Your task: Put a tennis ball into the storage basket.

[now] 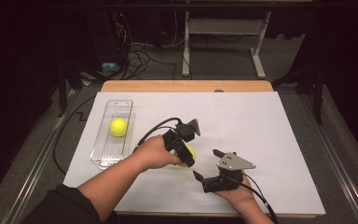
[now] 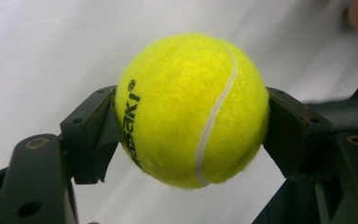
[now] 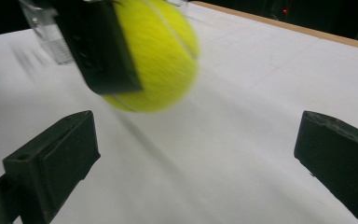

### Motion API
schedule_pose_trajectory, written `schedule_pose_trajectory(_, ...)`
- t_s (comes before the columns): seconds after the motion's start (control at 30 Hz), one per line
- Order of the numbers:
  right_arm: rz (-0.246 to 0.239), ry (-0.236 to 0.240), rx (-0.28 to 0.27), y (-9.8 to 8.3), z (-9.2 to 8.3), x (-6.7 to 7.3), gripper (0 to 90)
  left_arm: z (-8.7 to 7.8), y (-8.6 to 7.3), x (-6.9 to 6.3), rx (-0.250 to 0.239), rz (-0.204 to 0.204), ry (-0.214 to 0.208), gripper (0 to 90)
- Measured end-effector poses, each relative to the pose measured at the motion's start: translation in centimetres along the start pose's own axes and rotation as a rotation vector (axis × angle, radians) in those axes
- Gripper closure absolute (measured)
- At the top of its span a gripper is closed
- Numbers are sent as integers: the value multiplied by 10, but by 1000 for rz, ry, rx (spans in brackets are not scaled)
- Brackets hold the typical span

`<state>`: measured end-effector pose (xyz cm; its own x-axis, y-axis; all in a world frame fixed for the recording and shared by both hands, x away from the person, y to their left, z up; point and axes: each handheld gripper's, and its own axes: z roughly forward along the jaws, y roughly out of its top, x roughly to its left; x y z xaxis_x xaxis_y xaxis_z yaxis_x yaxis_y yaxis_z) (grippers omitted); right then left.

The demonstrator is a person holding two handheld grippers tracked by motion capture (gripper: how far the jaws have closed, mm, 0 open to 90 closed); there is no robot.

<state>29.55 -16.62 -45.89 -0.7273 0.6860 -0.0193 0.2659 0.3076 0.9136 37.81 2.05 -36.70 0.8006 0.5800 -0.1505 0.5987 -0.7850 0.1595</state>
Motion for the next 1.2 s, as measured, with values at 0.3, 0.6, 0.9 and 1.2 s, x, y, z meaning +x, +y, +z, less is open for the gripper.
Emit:
schedule_pose_trajectory(0.3, 35, -90, 4, -10, -16, -28, 0, -6, -8, 18, 8, -41, 23, 262)
schedule_pose_trajectory(0.6, 63, -171, 6, -18, -39, -53, 0, -19, -24, 36, -4, -86, 42, 262)
schedule_pose_trajectory(0.9, 89, -238, -1, -28, -63, -73, 0, -33, -44, 59, -1, -145, 76, 262)
schedule_pose_trajectory(1.2, 103, -274, -2, -36, -82, -84, 0, -50, -64, 80, -6, -203, 107, 262)
